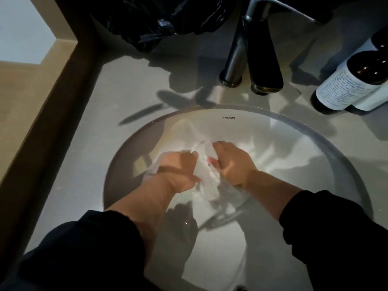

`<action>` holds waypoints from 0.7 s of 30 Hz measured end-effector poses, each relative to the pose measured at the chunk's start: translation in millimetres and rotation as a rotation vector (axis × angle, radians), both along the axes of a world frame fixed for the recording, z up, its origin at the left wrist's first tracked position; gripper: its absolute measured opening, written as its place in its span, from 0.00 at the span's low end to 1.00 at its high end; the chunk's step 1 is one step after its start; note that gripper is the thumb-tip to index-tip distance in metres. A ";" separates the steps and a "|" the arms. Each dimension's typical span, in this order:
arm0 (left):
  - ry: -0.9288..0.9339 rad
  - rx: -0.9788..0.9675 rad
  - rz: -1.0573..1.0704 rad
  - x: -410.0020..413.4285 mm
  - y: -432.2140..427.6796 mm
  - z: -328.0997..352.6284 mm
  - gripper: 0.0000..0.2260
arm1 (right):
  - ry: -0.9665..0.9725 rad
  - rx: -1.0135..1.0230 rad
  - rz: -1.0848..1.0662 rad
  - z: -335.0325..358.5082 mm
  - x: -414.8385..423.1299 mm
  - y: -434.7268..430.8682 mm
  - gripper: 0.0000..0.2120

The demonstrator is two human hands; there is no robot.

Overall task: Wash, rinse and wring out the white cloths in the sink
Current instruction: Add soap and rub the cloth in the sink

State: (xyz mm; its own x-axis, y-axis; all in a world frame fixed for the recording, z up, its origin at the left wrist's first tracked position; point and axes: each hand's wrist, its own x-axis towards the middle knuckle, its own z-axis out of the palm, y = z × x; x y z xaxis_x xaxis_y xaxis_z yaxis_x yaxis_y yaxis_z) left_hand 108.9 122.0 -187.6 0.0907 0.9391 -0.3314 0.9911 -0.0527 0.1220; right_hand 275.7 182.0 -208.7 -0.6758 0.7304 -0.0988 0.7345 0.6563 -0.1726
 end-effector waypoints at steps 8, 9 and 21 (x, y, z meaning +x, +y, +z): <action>0.150 0.027 -0.310 9.3 -8.3 -22.0 0.44 | 0.608 -0.300 -0.598 33.1 55.2 -14.5 0.15; 0.142 0.032 -0.327 8.6 -10.9 -27.1 0.48 | 0.554 -0.179 -0.444 32.7 53.5 -27.7 0.15; 0.186 0.078 -0.334 12.1 2.1 -39.1 0.40 | -0.424 0.070 0.202 -8.5 23.9 -25.3 0.27</action>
